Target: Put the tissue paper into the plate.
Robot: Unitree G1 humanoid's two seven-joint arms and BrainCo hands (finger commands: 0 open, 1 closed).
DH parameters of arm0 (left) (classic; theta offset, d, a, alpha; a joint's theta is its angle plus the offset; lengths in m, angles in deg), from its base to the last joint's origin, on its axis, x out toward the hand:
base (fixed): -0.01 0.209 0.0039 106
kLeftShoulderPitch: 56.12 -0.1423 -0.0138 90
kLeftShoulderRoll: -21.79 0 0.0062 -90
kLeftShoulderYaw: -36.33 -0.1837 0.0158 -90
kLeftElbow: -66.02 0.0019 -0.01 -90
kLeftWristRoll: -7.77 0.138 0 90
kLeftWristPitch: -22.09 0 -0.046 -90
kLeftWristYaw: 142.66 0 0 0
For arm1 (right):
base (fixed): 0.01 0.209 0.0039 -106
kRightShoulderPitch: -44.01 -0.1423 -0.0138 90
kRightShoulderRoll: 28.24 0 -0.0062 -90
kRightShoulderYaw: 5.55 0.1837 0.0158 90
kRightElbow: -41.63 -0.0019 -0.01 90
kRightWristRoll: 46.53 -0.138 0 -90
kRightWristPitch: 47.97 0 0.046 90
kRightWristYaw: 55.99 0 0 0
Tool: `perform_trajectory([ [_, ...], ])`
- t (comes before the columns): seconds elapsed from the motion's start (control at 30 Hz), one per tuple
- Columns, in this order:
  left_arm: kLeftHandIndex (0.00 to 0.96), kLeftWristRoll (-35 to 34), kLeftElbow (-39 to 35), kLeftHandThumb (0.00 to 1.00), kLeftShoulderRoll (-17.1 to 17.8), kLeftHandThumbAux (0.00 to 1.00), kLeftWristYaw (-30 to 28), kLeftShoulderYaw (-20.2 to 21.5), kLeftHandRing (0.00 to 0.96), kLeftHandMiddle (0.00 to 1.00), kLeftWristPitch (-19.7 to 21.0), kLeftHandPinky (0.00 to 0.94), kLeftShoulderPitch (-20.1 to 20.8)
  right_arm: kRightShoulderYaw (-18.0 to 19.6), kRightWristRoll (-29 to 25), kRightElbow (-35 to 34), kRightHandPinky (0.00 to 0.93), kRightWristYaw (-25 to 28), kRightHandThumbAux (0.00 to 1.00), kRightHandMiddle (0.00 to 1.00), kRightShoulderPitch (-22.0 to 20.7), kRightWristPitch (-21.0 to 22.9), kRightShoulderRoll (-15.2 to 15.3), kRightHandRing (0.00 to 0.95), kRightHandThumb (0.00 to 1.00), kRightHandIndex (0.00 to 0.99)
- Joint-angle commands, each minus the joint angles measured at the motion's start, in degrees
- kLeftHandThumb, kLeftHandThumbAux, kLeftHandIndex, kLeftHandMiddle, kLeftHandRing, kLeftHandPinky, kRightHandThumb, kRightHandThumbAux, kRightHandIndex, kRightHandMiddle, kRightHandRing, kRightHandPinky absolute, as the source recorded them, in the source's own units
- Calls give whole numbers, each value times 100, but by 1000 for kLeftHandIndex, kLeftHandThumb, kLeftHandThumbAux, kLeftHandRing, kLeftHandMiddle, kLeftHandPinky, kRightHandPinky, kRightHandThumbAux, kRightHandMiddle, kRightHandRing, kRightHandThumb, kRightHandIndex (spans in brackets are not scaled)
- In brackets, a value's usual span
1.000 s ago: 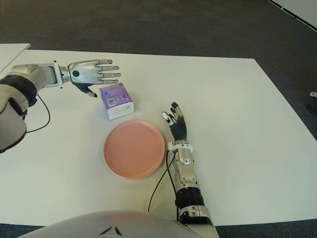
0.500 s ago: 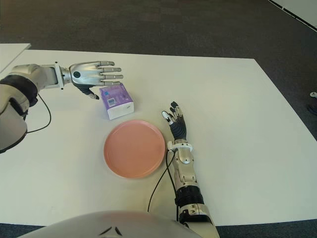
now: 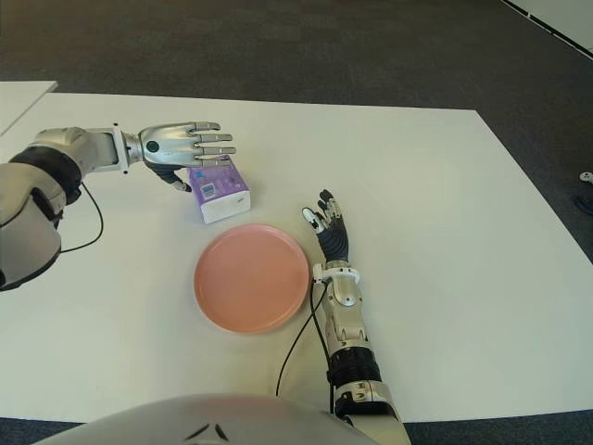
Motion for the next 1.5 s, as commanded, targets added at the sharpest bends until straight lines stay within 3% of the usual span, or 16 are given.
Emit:
perform_trajectory([
  [0.03,0,-66,87,395,-102,261,-212,-42,0,0,-51,0,-196,33,13,474,27,-52,520,0,378,411,-28,0,510,0],
  [0.87,0,-214,377,476,-443,193,-1187,-84,0,0,392,0,-499,116,-46,423,16,51,505,4,446,437,65,0,529,14],
  [1.5,0,-205,411,468,-448,198,-1258,-190,0,0,544,0,-452,157,-55,503,22,153,534,7,394,350,66,0,497,11],
])
